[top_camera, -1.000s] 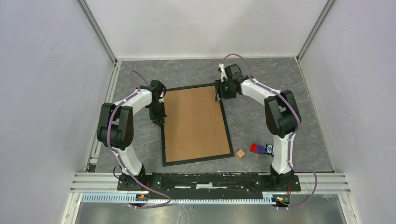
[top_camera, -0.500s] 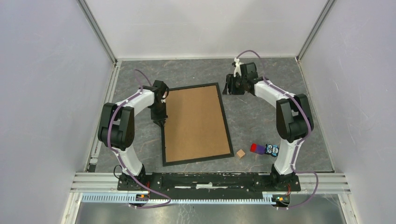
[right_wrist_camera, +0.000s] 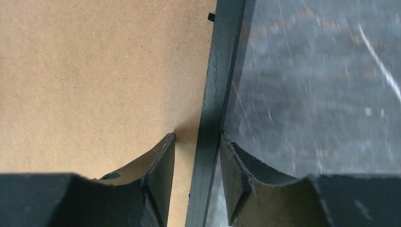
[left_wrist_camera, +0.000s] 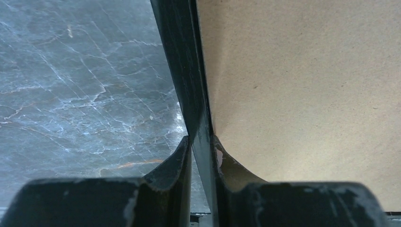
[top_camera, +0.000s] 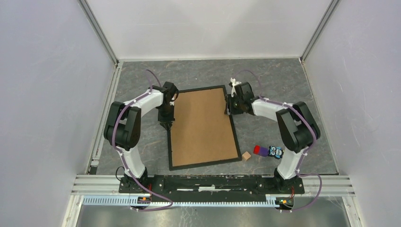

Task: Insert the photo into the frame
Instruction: Install the photo frame at the center of the board.

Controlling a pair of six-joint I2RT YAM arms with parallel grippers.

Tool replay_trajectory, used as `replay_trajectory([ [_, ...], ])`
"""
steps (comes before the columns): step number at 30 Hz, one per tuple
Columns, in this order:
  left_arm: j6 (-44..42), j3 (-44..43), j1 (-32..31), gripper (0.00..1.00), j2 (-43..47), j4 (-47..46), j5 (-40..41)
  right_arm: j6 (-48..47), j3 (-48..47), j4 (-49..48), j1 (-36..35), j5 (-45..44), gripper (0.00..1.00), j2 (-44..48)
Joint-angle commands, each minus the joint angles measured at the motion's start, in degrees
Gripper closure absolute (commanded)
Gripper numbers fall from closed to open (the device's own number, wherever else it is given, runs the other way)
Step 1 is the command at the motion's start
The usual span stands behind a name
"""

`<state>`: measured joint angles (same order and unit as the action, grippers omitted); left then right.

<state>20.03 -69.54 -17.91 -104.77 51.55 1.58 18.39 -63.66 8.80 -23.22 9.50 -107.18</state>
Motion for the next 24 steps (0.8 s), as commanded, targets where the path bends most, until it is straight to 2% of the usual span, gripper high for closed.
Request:
replay_trajectory([
  [1, -0.91, -3.15, -3.14, 0.93, -1.96, 1.12, -2.67, 4.25, 12.26, -2.71, -0.96, -4.26, 0.58, 7.68],
  [6, -0.93, -6.34, -3.32, 0.92, -4.45, 2.39, -3.08, 5.59, 21.11, -5.58, -1.03, -3.90, 0.62, 17.36],
  [10, -1.22, -8.94, -3.21, 0.89, -5.25, 4.04, 0.57, 1.71, 18.34, -0.30, -1.02, -6.46, 0.56, 20.16],
  [14, -1.36, -10.90, -3.18, 0.85, -4.49, 5.78, 2.98, -3.29, 11.75, 6.01, -1.03, -12.30, 0.40, 20.70],
  [17, -1.57, -11.71, -3.18, 0.76, -3.09, 6.26, 5.17, -5.59, 8.78, 7.30, -1.03, -15.57, 0.28, 21.88],
  [19, -1.65, -12.70, -3.16, 0.69, -2.96, 6.91, 5.29, -6.41, 7.91, 6.70, -1.00, -17.97, 0.15, 22.55],
  [20, -1.62, -13.35, -3.15, 0.66, -3.05, 7.19, 5.22, -6.52, 7.72, 6.20, -0.98, -19.19, 0.03, 22.61],
  [22, -1.34, -14.36, -3.10, 0.64, -3.26, 7.18, 4.85, -5.98, 6.98, 5.69, -0.49, -19.64, 0.02, 21.32],
  [24, -1.05, -15.33, -3.08, 0.59, -3.82, 7.06, 4.98, -5.23, 4.79, 6.54, 1.41, -14.69, 0.02, 18.37],
])
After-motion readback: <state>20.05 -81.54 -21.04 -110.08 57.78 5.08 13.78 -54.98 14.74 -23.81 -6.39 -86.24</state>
